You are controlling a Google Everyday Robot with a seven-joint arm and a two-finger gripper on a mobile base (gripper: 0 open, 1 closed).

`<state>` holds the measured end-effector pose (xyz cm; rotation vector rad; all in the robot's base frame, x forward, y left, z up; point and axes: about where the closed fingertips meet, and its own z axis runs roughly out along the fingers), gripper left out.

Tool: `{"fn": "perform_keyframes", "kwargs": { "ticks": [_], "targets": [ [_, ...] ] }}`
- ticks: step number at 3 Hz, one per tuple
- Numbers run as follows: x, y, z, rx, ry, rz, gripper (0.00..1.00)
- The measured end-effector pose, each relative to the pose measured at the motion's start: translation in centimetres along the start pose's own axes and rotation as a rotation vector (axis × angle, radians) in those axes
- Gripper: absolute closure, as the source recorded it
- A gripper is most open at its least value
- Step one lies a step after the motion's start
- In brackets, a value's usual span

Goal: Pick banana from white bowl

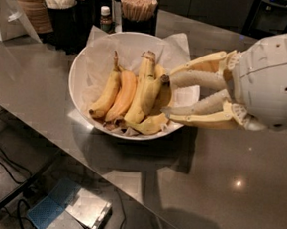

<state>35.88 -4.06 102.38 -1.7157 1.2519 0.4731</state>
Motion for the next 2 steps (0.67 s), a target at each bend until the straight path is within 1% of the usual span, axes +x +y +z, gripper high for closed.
{"fn": "perform_keyframes", "kwargs": {
  "ticks": [1,2],
  "targets": [
    [-2.4,1.2,-1.5,0.019,-0.053,-0.087,1.00],
    [-4.5,2.5,-3.0,0.043,-0.088,-0.160,1.00]
  ]
}}
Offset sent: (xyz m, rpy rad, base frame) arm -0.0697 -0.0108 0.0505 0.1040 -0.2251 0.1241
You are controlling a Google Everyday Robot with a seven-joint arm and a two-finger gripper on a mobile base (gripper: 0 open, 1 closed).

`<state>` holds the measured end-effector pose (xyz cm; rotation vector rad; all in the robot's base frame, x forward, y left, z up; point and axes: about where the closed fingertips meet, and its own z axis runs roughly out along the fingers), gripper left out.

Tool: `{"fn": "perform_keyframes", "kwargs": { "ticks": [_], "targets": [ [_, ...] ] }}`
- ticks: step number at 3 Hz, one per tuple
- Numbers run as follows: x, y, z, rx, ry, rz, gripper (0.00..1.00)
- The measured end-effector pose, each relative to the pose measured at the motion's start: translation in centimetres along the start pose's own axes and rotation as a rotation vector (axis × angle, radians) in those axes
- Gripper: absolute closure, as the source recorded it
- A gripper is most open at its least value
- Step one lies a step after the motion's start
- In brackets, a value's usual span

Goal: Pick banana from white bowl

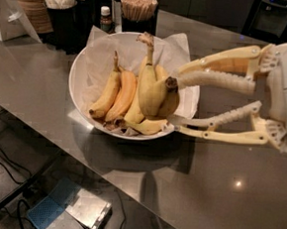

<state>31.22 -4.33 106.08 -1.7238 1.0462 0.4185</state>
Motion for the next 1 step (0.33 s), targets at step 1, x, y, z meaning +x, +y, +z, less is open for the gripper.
{"fn": "perform_keyframes", "kwargs": {
  "ticks": [1],
  "targets": [
    [-1.09,0.19,-0.52,-0.013,-0.018,-0.037,1.00]
  ]
}}
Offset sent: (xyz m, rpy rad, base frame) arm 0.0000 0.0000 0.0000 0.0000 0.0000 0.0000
